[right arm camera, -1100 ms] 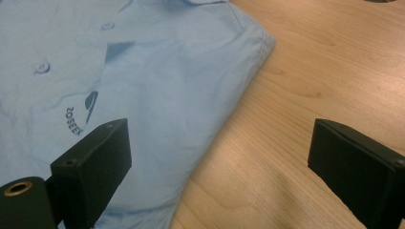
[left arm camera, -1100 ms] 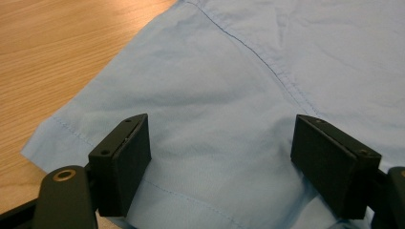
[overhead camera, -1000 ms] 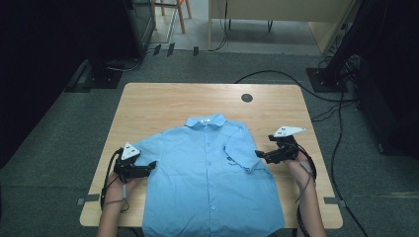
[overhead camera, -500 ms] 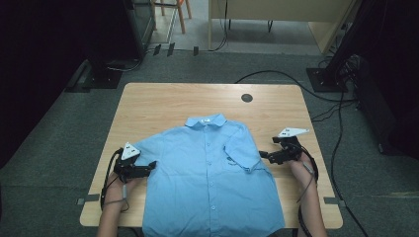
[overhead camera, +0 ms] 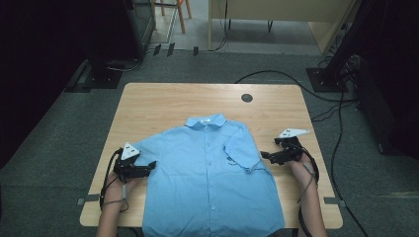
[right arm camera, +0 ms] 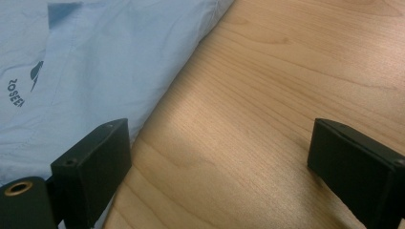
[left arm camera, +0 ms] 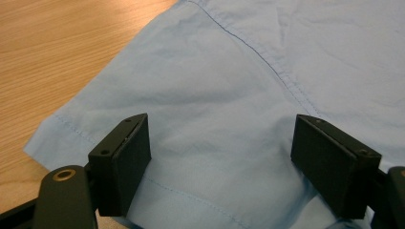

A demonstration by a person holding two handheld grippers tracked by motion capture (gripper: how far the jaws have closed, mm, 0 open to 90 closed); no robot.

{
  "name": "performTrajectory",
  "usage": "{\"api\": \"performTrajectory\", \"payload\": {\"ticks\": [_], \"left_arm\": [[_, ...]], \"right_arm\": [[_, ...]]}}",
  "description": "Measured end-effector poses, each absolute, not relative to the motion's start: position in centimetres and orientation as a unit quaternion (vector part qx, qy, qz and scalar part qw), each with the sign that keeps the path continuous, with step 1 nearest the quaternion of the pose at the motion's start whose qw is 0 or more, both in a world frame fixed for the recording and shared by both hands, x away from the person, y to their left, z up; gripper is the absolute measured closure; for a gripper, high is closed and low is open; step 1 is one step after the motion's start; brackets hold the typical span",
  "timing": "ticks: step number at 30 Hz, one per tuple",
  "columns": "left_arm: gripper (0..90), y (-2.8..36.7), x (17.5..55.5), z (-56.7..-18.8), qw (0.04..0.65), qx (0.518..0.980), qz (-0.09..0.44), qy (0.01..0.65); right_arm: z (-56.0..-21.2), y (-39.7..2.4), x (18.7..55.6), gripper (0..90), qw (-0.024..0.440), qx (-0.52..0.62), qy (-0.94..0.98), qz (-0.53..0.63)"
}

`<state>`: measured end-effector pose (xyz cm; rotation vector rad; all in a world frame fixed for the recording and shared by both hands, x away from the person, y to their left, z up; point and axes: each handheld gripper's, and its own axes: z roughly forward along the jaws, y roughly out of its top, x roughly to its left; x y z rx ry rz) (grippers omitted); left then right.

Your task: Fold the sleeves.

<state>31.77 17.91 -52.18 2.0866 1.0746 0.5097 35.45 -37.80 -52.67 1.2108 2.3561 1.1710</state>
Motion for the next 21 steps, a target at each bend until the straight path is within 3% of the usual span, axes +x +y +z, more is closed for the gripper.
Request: {"api": "performTrajectory", "payload": {"ticks": [1, 2, 5, 21], "left_arm": [[20.0, 17.8, 31.8, -52.2, 0.358, 0.815, 0.193, 0.414], [12.6, 17.8, 31.8, -52.2, 0.358, 0.815, 0.193, 0.414], [10.4, 17.8, 31.8, -52.2, 0.355, 0.815, 0.192, 0.416], [10.5, 18.7, 31.6, -50.9, 0.374, 0.794, 0.19, 0.44]], "right_arm": [[-52.8, -37.9, 35.4, 7.3, 0.124, 0.415, 0.804, 0.407], [-52.8, -37.9, 35.4, 7.3, 0.124, 0.415, 0.804, 0.407], [-52.8, -38.0, 35.4, 7.2, 0.13, 0.418, 0.803, 0.405], [-52.8, -37.8, 35.3, 6.0, 0.139, 0.413, 0.81, 0.393]]}}
